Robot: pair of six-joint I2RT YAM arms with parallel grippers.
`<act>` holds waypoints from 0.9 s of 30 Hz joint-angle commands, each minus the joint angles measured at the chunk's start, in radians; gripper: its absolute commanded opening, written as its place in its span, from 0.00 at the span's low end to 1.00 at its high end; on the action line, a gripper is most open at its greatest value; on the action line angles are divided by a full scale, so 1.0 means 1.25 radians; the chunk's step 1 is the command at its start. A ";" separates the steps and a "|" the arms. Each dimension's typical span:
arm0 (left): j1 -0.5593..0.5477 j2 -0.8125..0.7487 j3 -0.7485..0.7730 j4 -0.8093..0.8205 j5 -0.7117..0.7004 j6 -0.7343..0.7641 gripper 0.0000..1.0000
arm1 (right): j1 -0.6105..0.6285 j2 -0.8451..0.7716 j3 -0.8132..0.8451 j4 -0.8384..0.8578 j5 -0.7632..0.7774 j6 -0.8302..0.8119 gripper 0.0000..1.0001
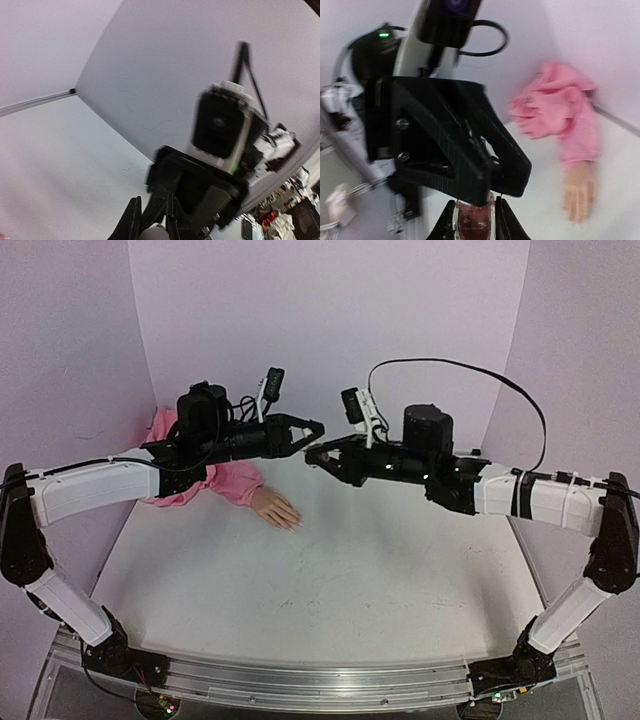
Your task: Paint the nails
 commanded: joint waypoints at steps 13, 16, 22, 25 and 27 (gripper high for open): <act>-0.010 -0.018 0.039 -0.179 -0.111 -0.024 0.37 | 0.120 0.007 0.038 -0.007 0.675 -0.283 0.00; -0.004 -0.039 0.034 -0.178 -0.086 -0.001 0.63 | 0.067 -0.009 0.024 -0.021 0.362 -0.220 0.00; 0.035 -0.102 -0.012 -0.107 -0.005 0.015 0.82 | -0.012 -0.011 0.034 0.026 -0.245 -0.068 0.00; 0.043 -0.113 -0.026 -0.028 0.077 0.013 0.81 | -0.012 -0.011 0.029 0.122 -0.351 0.026 0.00; 0.041 -0.100 -0.011 0.009 0.153 0.014 0.77 | -0.012 -0.011 0.012 0.215 -0.377 0.108 0.00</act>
